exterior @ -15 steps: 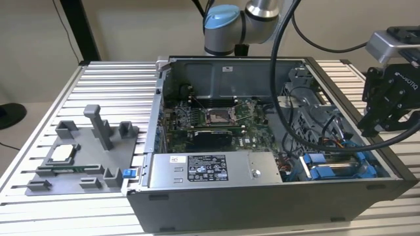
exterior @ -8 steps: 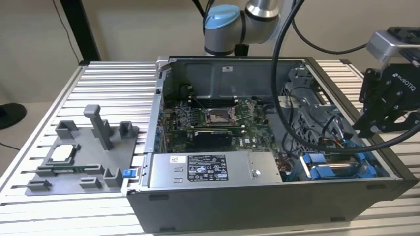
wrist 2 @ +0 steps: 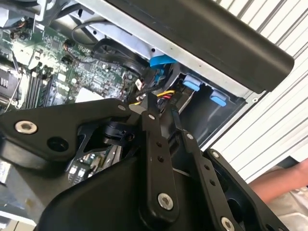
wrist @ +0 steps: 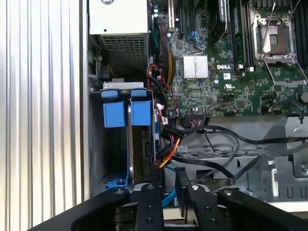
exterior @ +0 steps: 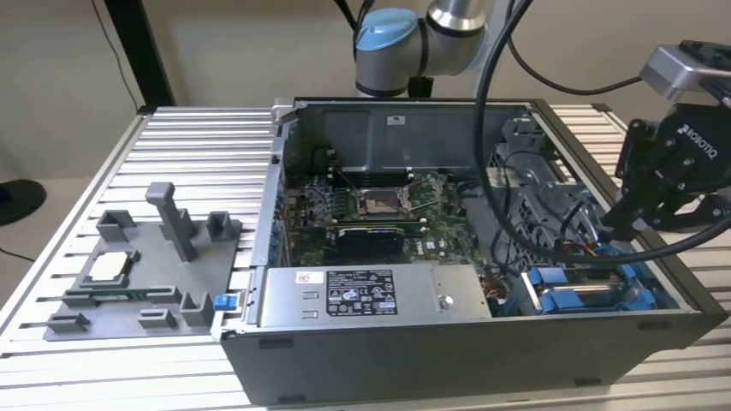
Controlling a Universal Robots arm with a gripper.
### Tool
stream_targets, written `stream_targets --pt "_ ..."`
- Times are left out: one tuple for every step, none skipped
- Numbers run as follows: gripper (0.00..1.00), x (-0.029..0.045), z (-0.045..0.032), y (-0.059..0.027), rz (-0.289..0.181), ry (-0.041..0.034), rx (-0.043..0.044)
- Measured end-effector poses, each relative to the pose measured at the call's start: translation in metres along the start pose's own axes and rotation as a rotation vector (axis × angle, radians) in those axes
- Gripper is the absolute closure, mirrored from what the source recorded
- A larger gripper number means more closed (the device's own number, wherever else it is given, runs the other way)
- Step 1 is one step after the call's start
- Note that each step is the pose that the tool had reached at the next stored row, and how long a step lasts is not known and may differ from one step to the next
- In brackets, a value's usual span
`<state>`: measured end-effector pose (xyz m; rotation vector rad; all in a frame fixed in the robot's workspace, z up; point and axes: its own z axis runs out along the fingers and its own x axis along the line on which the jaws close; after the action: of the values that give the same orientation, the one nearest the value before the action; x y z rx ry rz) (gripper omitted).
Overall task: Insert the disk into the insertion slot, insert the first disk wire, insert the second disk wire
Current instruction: 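Insert the second disk wire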
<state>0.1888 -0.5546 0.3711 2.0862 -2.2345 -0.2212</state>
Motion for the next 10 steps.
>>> stream_targets --pt "0.0 0.0001 0.0 0.0001 0.0 -0.0047 -0.0035" --pt "0.0 0.0 0.0 0.0 -0.001 -0.0087 -0.0075" --pt "0.0 0.0 0.0 0.0 -0.001 -0.0113 -0.0113" --pt "0.0 0.0 -0.0001 0.0001 -0.001 -0.0119 -0.0135" --pt "0.0 0.0 -0.0001 0.0001 -0.001 -0.0118 -0.0139" --pt "0.0 0.0 0.0 0.0001 -0.001 -0.012 -0.0143" --pt "0.0 0.0 0.0 0.0 -0.001 -0.0119 -0.0157" --pt "0.0 0.0 0.0 0.0 -0.001 -0.0117 -0.0167" --pt "0.0 0.0 0.0001 0.0 -0.001 -0.0117 -0.0167" --pt "0.0 0.0 0.0002 0.0 -0.001 -0.0116 -0.0167"
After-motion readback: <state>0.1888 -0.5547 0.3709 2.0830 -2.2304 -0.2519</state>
